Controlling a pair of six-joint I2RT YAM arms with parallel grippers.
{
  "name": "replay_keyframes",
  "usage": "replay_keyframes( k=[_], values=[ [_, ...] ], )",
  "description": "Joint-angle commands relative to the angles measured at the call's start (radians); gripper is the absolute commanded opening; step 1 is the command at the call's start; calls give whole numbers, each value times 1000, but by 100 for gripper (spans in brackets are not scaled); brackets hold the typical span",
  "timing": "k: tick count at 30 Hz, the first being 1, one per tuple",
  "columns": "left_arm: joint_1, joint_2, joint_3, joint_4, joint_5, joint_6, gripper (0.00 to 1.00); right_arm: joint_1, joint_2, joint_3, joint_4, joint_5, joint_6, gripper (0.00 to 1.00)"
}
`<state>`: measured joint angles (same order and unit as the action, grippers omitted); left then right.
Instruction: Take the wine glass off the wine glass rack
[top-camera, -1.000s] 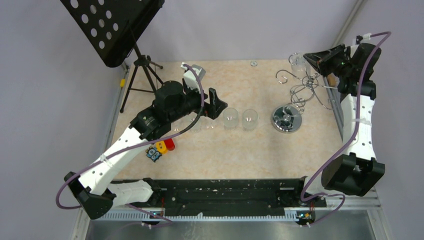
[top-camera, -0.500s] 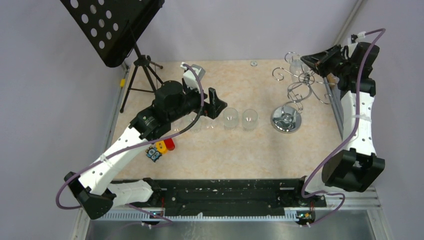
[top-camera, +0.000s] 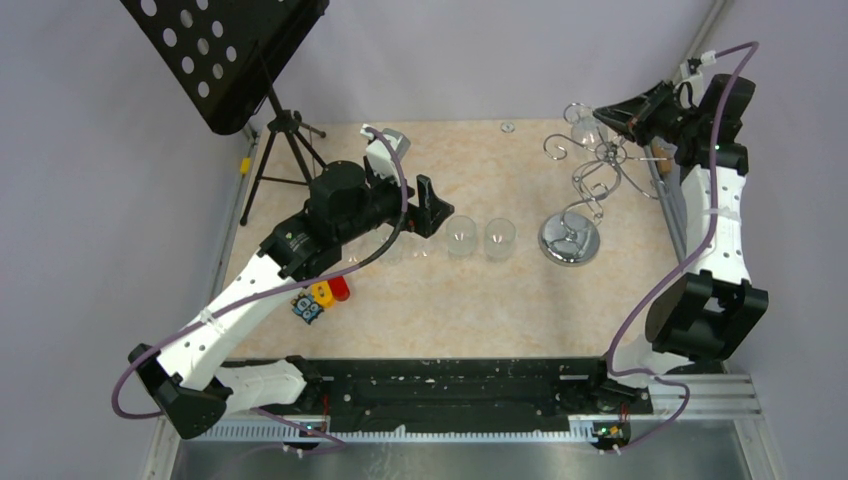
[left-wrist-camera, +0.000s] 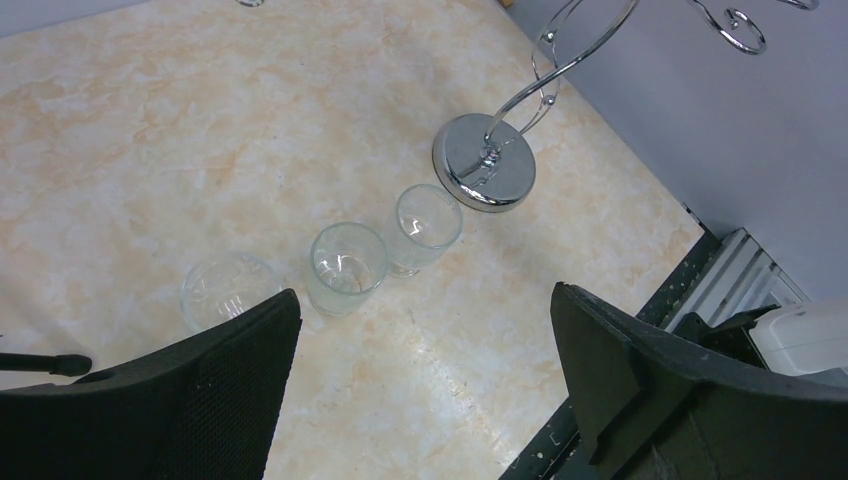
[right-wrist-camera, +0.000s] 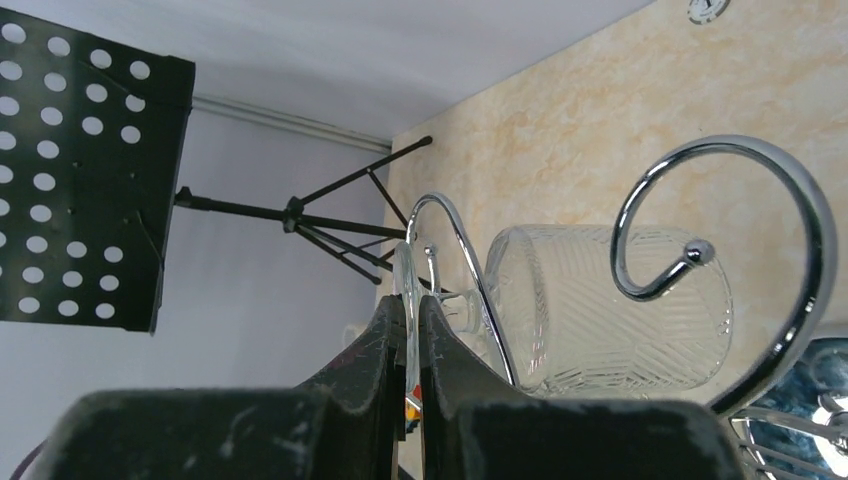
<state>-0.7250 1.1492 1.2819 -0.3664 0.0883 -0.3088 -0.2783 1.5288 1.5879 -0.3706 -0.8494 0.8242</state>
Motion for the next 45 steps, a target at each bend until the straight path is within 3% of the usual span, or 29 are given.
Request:
replay_keyframes(
  k=[1,33,45],
  values=[
    [7,-7,15,29,0,-10,99,-5,14,101,103,-126,-42,0],
    [13,26,41,38,44,-36,99,5,95,115,90,-316,-193,0],
    [12,60,60,55,81,-53,99,53,132,201,-72,-308,-367,0]
  ],
)
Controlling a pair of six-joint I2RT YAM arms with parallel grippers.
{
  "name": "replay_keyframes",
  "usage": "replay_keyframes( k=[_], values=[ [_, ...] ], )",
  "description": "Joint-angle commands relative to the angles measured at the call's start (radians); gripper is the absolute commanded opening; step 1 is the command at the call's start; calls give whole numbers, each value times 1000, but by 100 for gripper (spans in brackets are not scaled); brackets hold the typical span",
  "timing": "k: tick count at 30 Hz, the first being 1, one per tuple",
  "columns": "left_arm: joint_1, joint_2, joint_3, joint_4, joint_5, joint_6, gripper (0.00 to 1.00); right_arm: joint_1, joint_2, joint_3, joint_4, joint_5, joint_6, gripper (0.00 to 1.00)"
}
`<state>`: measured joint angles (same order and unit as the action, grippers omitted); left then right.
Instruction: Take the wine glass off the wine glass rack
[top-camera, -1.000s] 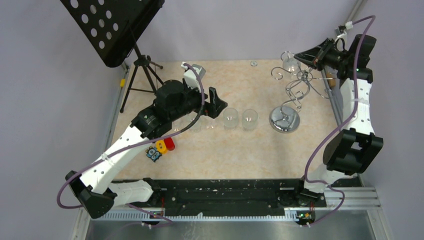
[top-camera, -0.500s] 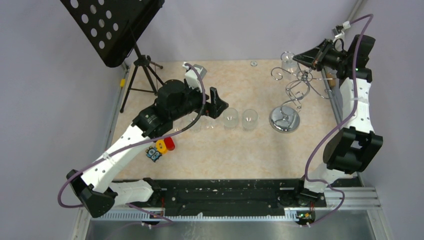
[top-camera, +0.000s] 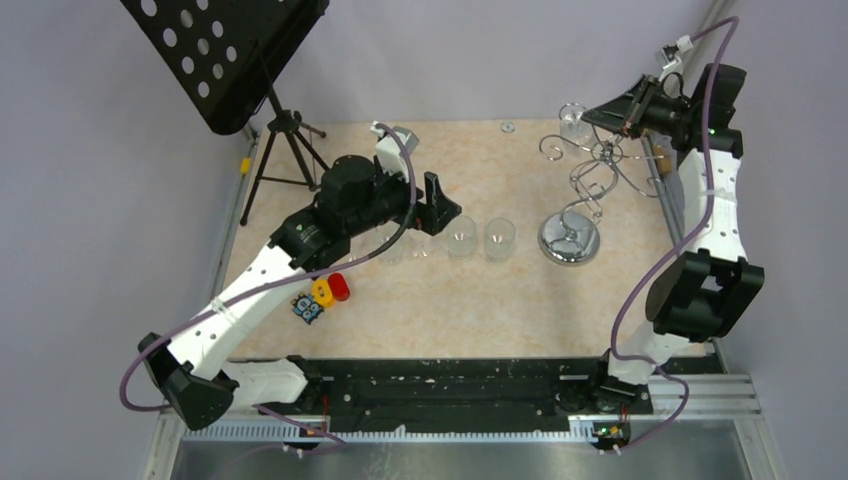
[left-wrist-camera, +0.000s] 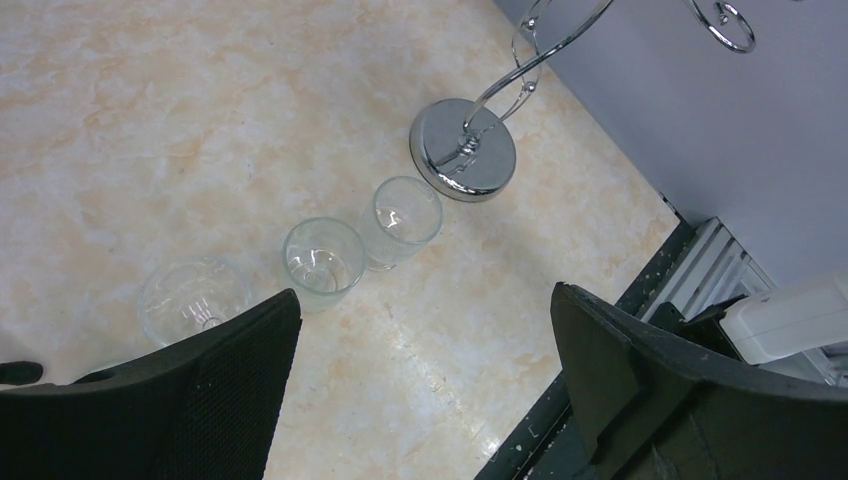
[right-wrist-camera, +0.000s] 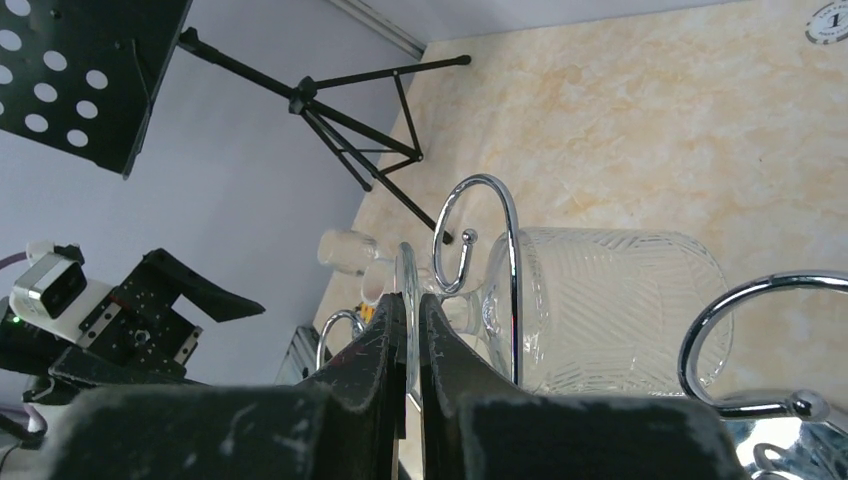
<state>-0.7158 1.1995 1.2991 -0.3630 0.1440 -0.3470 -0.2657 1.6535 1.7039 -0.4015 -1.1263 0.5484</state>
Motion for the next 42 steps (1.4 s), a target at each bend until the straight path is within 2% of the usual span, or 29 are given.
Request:
replay_keyframes(
  k=[1,12,19,27,32,42],
  values=[
    [4,11,45,53,28,-16,99,44,11,87,-45,-29,-95,0],
    [4,45,59,63,62,-32,99,59,26,138,-170,23,-226,0],
    [6,51,60,62,68,-37,99,59,23,163,-160,-20,-225,0],
    [5,47,59,65,70,-41,99,70,35,123,-44,-77,-120,0],
    [6,45,58,67,63,-45,99,114,33,123,-6,-29,-24,0],
    [7,55,61,73,50,-63,99,157,25,162,-26,97,62,0]
  ],
)
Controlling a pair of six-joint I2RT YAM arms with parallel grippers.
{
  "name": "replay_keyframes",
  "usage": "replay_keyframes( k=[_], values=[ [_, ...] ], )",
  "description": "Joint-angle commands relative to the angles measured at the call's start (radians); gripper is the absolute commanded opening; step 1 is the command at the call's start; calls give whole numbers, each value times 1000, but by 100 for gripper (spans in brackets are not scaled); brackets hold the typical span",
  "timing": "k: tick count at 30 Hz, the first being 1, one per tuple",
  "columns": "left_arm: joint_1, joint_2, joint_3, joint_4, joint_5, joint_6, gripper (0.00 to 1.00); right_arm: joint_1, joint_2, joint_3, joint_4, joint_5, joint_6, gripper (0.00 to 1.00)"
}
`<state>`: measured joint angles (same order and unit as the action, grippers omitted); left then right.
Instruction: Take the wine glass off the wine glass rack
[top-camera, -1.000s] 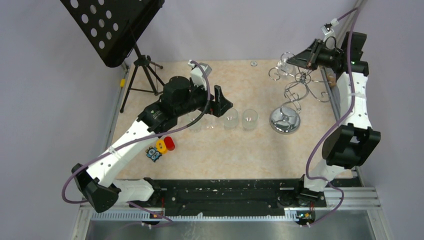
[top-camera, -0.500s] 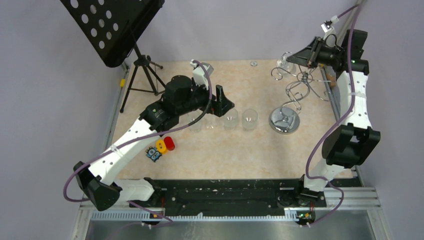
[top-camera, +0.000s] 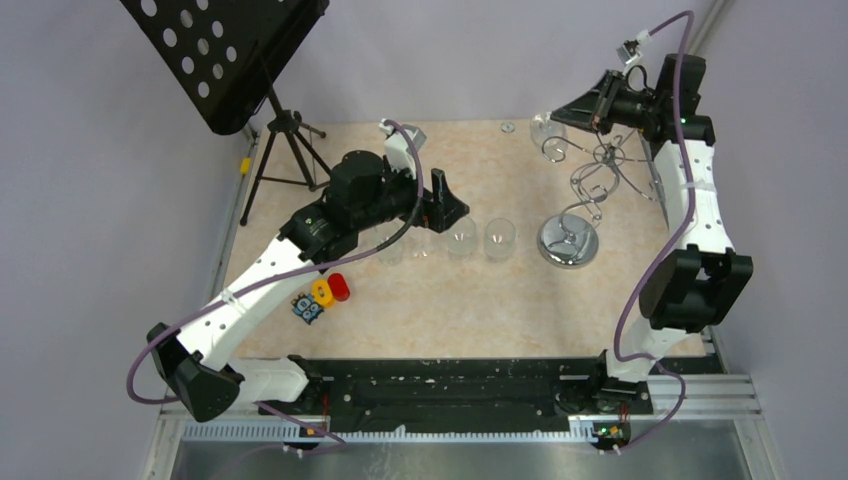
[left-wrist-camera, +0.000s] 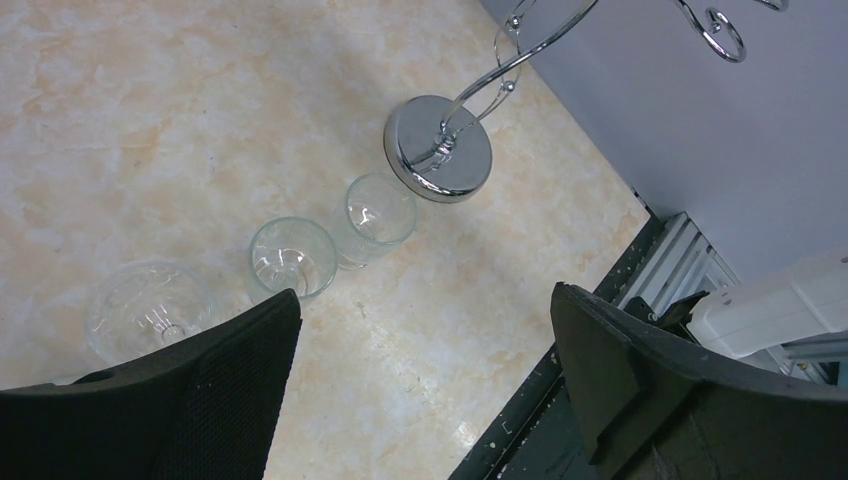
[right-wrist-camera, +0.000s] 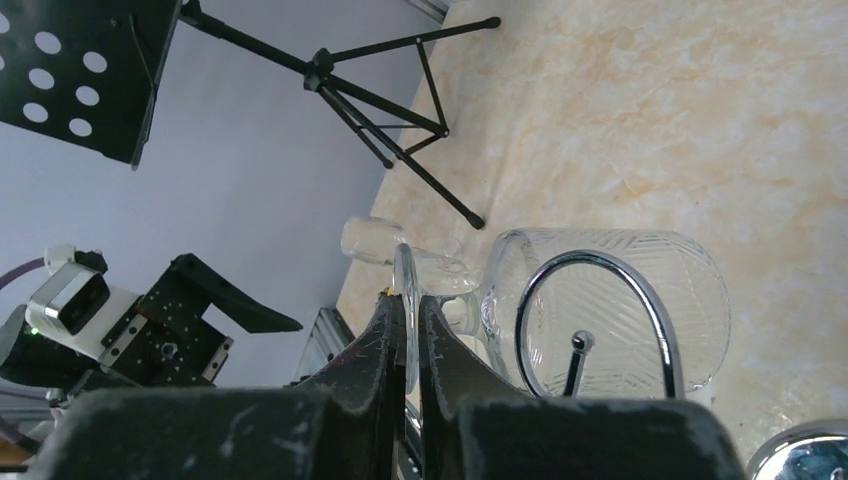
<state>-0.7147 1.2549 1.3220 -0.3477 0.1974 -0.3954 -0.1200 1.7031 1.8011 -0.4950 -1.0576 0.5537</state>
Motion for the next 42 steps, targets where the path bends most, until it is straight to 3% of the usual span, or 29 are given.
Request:
replay_keyframes(
  k=[1,8,14,23,27,32,42],
  values=[
    [6,-1,38,58,-6,-14,99,18,-26,66,80,34,65,0],
    [10,-12,39,58,-28,-18,99,91,-37,45,269,17,224,0],
    [29,-33,36,58,-46,-37,99,126,-76,-52,617,9,498,0],
    [101,-161,-43,242,-15,-189,99,171,-248,-233,965,208,843,0],
    [138,-196,-73,357,63,-319,99,179,-355,-344,1050,321,984,0],
    [178,-191,-117,620,198,-578,99,206,-488,-470,1094,435,1099,0],
    [188,21,-126,1167,364,-1144,96,398,-612,-594,1219,542,1179,0]
  ],
)
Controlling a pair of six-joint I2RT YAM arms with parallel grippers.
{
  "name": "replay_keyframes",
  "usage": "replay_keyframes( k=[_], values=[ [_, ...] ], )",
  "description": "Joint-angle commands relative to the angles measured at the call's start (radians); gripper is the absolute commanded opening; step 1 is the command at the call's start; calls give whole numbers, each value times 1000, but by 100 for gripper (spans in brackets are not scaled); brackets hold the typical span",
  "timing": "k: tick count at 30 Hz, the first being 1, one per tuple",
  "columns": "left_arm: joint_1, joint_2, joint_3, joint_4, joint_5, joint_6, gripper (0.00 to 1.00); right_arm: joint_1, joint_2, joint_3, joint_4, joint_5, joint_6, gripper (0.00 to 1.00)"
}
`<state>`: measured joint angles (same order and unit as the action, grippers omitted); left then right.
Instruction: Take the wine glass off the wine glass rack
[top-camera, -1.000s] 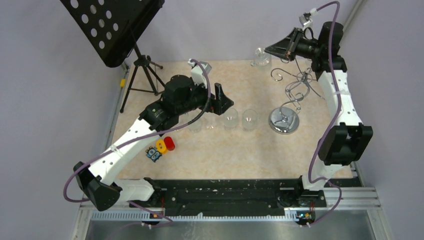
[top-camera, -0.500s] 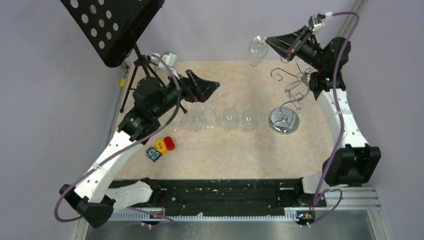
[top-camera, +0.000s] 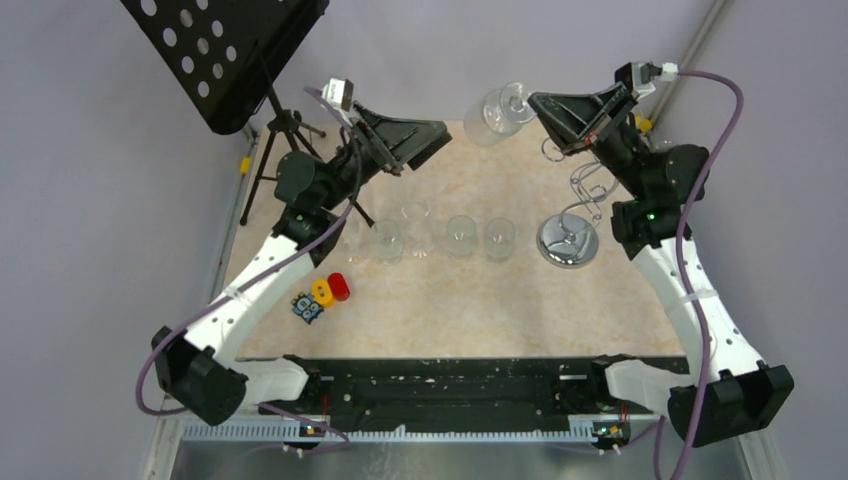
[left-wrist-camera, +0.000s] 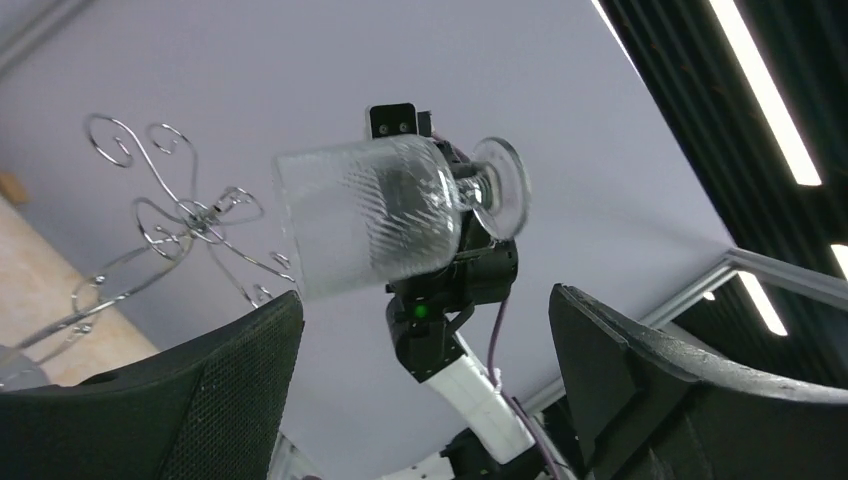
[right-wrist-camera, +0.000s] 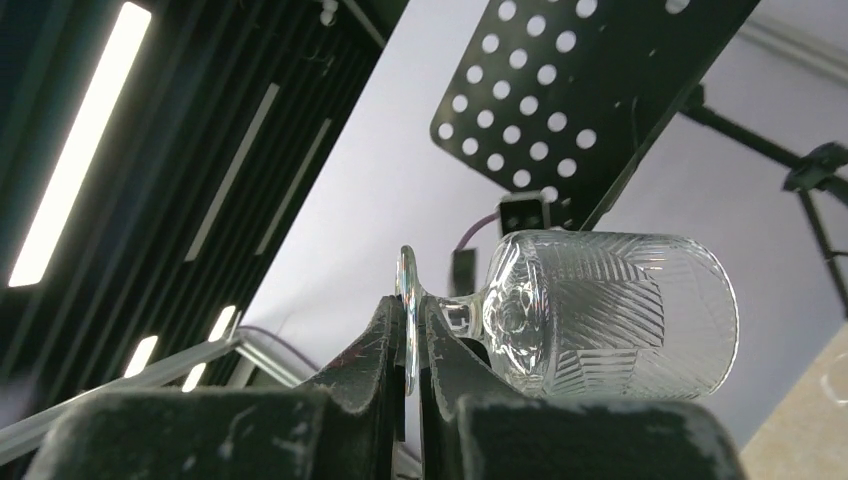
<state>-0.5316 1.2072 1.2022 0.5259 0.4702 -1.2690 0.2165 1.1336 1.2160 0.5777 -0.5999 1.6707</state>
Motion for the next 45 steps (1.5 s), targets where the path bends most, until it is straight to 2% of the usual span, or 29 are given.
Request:
replay_keyframes(
  k=[1,10,16,21,30,33,36,37,38,42,44,45],
  values=[
    [4,82,-7,314,96,-296,95,73,-51,-15,148,93,57,0],
    [4,109,-17,416,113,-405,90,95,-69,-58,215,112,85,0],
    [4,132,10,516,149,-484,82,129,-59,-93,237,116,105,0],
    [4,153,33,632,162,-557,64,158,-48,-121,247,120,124,0],
    [5,143,74,641,205,-518,36,166,-39,-168,316,126,203,0],
    [5,132,77,624,212,-492,22,165,-40,-168,312,123,201,0],
    [4,123,79,603,220,-461,0,166,-42,-164,302,116,194,0],
    [4,119,80,593,222,-449,0,165,-44,-159,286,115,175,0],
    [4,114,80,581,226,-434,0,166,-51,-150,255,114,144,4],
    [5,86,81,494,237,-333,0,165,-92,-84,-36,130,-88,38],
    [4,64,85,376,236,-240,0,165,-108,-50,-189,167,-235,54],
    [5,52,89,310,232,-182,0,165,-114,-36,-273,191,-295,58]
  ],
)
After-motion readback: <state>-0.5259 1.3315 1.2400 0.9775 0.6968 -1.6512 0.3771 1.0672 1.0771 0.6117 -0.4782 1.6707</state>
